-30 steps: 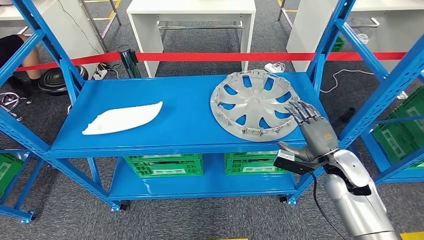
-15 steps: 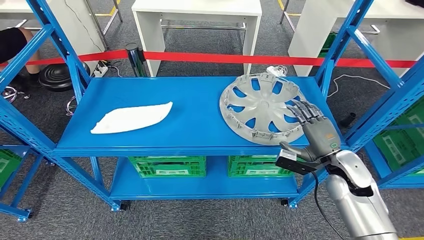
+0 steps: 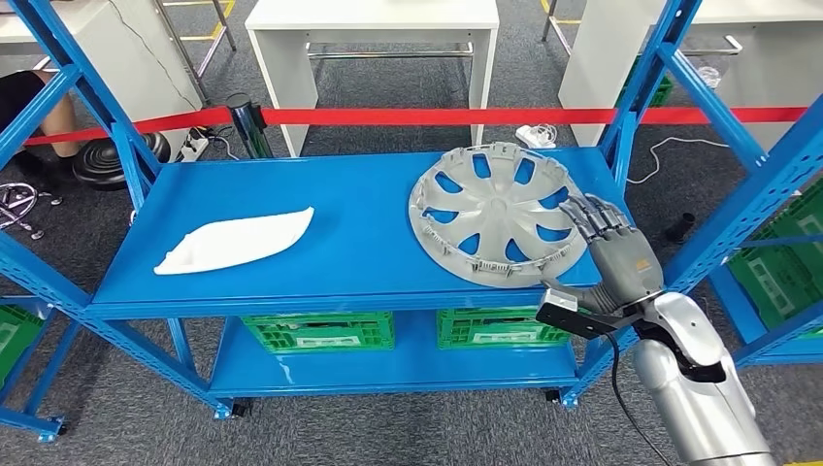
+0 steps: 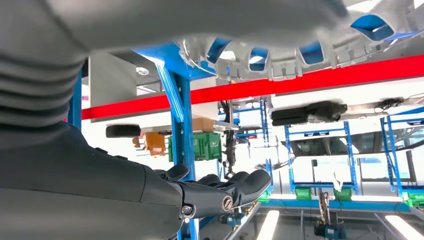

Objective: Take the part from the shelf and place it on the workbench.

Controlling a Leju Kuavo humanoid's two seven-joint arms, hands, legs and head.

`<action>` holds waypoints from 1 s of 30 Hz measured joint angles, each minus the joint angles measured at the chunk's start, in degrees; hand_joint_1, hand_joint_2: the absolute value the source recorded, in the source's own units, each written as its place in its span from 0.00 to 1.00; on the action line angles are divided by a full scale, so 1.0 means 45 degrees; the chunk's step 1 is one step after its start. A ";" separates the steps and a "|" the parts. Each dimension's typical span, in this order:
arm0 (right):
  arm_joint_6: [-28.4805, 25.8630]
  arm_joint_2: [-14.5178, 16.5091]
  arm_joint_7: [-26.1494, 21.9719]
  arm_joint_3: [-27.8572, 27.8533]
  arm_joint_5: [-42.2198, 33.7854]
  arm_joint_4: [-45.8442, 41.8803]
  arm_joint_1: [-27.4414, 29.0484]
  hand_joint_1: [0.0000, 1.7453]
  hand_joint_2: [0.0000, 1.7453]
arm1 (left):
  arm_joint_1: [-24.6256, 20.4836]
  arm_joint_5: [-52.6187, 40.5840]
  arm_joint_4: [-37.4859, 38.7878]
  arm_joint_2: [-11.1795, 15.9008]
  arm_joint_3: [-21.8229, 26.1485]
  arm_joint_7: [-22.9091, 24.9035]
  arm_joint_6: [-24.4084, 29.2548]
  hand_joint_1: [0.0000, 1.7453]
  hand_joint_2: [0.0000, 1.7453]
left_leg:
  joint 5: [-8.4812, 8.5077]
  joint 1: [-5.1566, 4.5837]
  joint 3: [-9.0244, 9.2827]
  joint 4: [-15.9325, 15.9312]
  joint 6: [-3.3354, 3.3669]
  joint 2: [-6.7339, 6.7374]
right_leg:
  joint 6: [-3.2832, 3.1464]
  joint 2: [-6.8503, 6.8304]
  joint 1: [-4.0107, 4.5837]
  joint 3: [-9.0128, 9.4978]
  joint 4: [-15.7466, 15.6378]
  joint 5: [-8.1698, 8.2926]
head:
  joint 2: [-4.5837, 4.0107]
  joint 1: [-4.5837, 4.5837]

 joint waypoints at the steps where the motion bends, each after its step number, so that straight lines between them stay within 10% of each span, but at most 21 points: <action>1: -0.0011 0.0000 0.0001 -0.0007 0.0006 -0.0017 0.0001 0.00 1.00 | -0.0014 -0.0013 -0.0001 0.0009 0.0000 -0.0001 0.0000 0.00 0.00 | 0.0312 -0.0023 0.0393 -0.0807 0.0063 0.0002 | 0.0053 0.0011 0.0024 0.0033 0.0015 -0.0045 | 0.0000 0.0000; 5: -0.0039 -0.0001 0.0023 -0.0051 0.0032 -0.0066 0.0009 0.00 1.00 | -0.0042 -0.0040 0.0002 0.0018 0.0000 -0.0002 0.0000 0.00 0.00 | 0.0513 -0.0088 0.0865 -0.1785 0.0276 -0.0005 | 0.0307 0.0015 0.0068 0.0096 -0.0049 -0.0100 | 0.0000 0.0011; 10: -0.0052 -0.0012 0.0041 -0.0160 0.0062 -0.0092 -0.0029 0.00 1.00 | -0.0042 -0.0040 0.0002 0.0015 0.0040 -0.0021 0.0000 0.00 0.00 | 0.0583 -0.0087 0.0963 -0.1938 0.0341 -0.0042 | -0.0160 0.0006 0.0103 0.0248 -0.0238 -0.0030 | 0.0000 0.0080; 13: -0.0045 -0.0012 0.0039 -0.0180 0.0068 -0.0092 -0.0042 0.00 1.00 | -0.0037 -0.0040 0.0002 -0.0002 0.0064 -0.0026 0.0002 0.00 0.00 | 0.0545 -0.0113 0.0960 -0.1911 0.0408 -0.0040 | -0.0057 0.0005 0.0085 0.0275 -0.0292 -0.0019 | 0.0000 0.0081; 17: -0.0025 -0.0008 0.0039 -0.0186 0.0089 -0.0085 -0.0056 0.00 1.00 | -0.0036 -0.0038 0.0002 -0.0004 0.0086 -0.0026 0.0010 0.00 0.00 | 0.0537 -0.0133 0.0956 -0.1886 0.0439 -0.0036 | 0.0441 0.0005 0.0035 0.0322 -0.0369 -0.0008 | 0.0000 0.0078; 30: -0.0056 0.0027 0.0050 -0.0186 0.0239 0.0052 -0.0094 0.00 1.00 | -0.0030 -0.0031 0.0002 -0.0004 0.0102 -0.0017 0.0029 0.00 0.00 | 0.0562 -0.0108 0.1006 -0.1927 0.0405 -0.0037 | 0.0454 -0.0005 0.0066 0.0339 -0.0350 -0.0008 | 0.0000 0.0075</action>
